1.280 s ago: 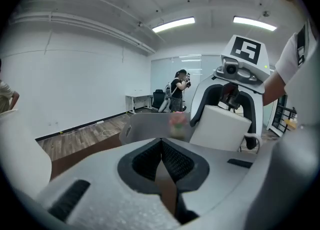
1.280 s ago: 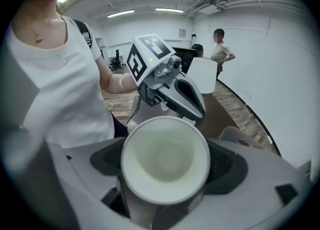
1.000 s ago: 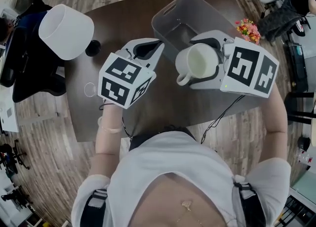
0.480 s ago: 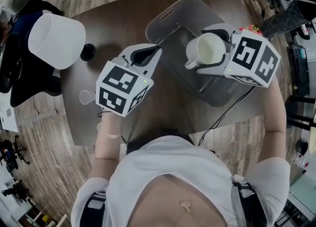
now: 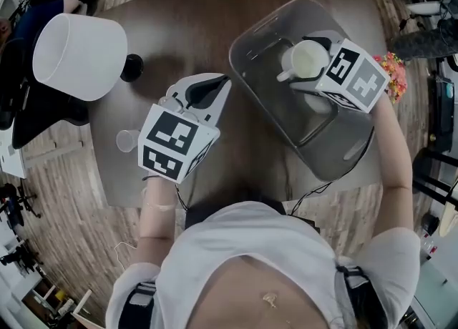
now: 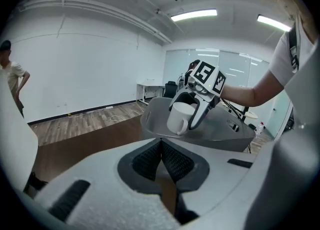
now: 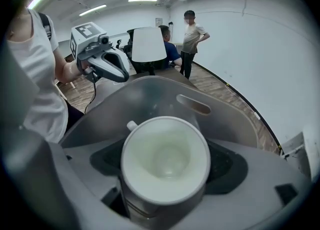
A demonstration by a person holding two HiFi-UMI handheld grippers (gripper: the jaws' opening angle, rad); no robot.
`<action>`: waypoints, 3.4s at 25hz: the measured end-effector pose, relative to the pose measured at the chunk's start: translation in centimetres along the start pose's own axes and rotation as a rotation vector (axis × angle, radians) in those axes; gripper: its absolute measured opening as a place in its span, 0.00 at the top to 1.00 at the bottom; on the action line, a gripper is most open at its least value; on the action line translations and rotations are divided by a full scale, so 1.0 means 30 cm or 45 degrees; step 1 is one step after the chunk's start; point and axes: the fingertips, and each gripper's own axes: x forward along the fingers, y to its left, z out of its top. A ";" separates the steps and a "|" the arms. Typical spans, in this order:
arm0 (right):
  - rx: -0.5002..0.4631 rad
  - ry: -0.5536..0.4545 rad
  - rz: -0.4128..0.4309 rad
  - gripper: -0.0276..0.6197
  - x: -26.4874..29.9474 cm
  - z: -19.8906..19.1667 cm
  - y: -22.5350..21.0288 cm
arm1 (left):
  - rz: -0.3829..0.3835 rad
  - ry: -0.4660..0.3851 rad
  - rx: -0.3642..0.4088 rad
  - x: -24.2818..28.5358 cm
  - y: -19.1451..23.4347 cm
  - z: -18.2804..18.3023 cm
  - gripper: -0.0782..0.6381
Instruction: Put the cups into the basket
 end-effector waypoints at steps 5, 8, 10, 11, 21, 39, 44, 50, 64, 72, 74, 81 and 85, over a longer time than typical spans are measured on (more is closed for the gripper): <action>0.054 0.016 -0.017 0.32 0.104 -0.040 -0.082 | -0.014 0.011 -0.076 0.050 0.039 -0.050 0.87; 0.106 0.035 -0.019 0.32 0.168 -0.069 -0.123 | -0.048 0.014 -0.112 0.078 0.039 -0.067 0.87; 0.142 0.040 -0.024 0.32 0.209 -0.082 -0.150 | -0.078 0.009 -0.155 0.088 0.046 -0.077 0.87; 0.159 0.042 -0.019 0.32 0.229 -0.088 -0.158 | -0.088 0.007 -0.174 0.091 0.052 -0.084 0.87; 0.224 0.036 -0.014 0.32 0.379 -0.106 -0.200 | -0.107 0.064 -0.245 0.143 0.071 -0.170 0.87; 0.343 0.010 -0.002 0.32 0.449 -0.139 -0.215 | -0.144 0.010 -0.333 0.157 0.070 -0.181 0.87; 0.348 -0.011 0.010 0.32 0.453 -0.109 -0.222 | -0.135 0.016 -0.325 0.145 0.087 -0.180 0.87; 0.391 -0.070 0.004 0.31 0.407 -0.078 -0.232 | -0.104 0.024 -0.312 0.124 0.079 -0.186 0.87; 0.362 -0.167 -0.211 0.31 0.221 -0.024 -0.271 | -0.051 -0.050 -0.267 0.070 0.054 -0.141 0.87; 0.638 -0.352 -0.406 0.94 0.077 0.009 -0.261 | -0.042 -0.091 -0.241 -0.007 0.003 -0.125 0.87; 0.645 -0.401 -0.433 0.94 0.032 0.013 -0.242 | -0.038 -0.110 -0.230 -0.023 -0.023 -0.109 0.87; 0.614 -0.511 -0.507 0.94 -0.117 0.050 -0.111 | -0.046 -0.177 -0.189 -0.095 -0.112 -0.085 0.87; 0.605 -0.568 -0.577 0.94 -0.217 0.049 -0.033 | -0.073 -0.195 -0.150 -0.127 -0.175 -0.082 0.87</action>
